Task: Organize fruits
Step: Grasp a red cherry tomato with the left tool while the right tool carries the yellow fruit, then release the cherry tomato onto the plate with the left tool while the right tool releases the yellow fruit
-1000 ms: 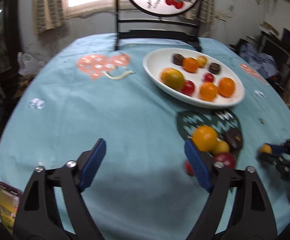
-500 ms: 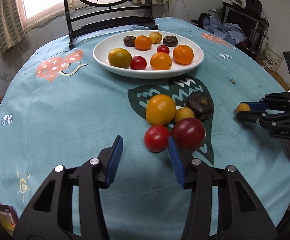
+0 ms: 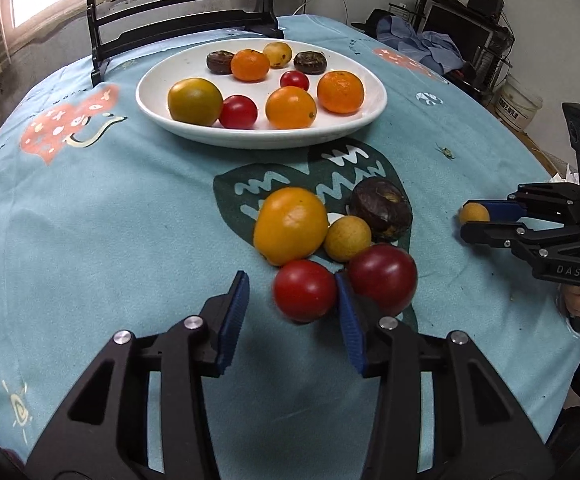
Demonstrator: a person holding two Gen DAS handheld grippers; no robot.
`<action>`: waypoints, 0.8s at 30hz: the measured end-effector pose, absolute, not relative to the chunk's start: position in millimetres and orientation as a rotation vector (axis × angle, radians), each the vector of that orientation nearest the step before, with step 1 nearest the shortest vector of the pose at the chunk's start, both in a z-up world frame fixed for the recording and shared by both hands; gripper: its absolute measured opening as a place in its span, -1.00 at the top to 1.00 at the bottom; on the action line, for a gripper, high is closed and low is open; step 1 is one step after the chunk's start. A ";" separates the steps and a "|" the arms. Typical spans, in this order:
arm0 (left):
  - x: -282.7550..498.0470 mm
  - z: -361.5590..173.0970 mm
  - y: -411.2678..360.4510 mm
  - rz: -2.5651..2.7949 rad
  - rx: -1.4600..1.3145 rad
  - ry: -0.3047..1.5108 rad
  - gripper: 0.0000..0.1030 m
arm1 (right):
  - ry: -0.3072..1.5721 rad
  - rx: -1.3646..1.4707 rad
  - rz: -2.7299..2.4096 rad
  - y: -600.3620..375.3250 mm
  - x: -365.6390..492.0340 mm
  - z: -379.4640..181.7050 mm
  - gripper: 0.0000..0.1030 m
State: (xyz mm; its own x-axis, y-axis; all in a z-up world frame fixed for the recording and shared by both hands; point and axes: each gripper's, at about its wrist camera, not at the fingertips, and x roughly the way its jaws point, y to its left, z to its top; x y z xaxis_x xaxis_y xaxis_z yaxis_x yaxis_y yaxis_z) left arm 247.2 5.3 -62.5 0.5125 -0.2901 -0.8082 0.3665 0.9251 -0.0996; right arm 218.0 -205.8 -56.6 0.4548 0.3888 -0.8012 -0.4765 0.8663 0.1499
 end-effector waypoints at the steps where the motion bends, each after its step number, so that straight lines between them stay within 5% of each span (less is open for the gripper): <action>1: 246.2 -62.2 3.4 -0.404 0.089 0.953 0.31 | 0.960 -0.099 0.534 -206.3 218.2 -56.5 0.47; 13: 229.0 -50.3 5.9 -0.374 0.056 0.910 0.41 | 0.930 -0.081 0.547 -208.0 217.2 -51.3 0.47; 24: 278.1 7.5 -1.8 -0.270 -0.050 0.721 0.41 | 0.682 -0.048 0.455 -180.5 258.9 -6.1 0.47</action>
